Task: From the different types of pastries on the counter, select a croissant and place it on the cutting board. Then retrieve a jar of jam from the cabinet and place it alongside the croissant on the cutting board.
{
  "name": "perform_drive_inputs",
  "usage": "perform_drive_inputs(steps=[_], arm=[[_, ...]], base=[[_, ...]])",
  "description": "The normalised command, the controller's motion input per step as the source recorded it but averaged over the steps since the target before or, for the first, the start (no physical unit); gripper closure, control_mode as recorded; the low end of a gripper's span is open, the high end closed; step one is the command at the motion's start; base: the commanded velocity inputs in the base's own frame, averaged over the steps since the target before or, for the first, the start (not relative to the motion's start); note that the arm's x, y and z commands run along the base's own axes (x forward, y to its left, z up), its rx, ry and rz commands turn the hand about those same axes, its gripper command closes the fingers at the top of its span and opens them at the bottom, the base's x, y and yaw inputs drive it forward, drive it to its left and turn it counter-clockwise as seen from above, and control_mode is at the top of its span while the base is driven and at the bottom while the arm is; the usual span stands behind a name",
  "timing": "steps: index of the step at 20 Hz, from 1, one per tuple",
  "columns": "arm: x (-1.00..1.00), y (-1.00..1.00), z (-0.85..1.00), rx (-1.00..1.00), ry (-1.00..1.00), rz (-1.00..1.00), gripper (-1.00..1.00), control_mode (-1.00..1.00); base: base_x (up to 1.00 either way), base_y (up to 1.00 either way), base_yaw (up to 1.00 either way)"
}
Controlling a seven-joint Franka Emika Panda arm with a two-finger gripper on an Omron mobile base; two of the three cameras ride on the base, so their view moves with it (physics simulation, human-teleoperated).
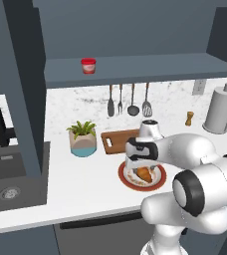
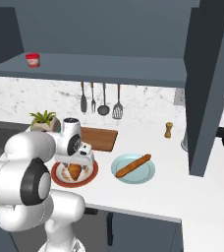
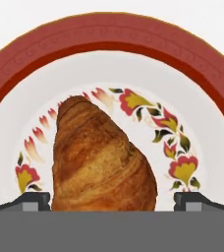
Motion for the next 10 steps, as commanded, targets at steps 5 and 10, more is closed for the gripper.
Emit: perform_drive_inputs(steps=[5, 10], arm=[[0.01, 0.0, -0.16, 0.0, 0.0, 0.0, -1.0, -1.0], [0.0, 0.0, 0.0, 0.0, 0.0, 0.0, -1.0, -1.0]], base=[[0.0, 0.0, 0.0], [0.0, 0.0, 0.0]])
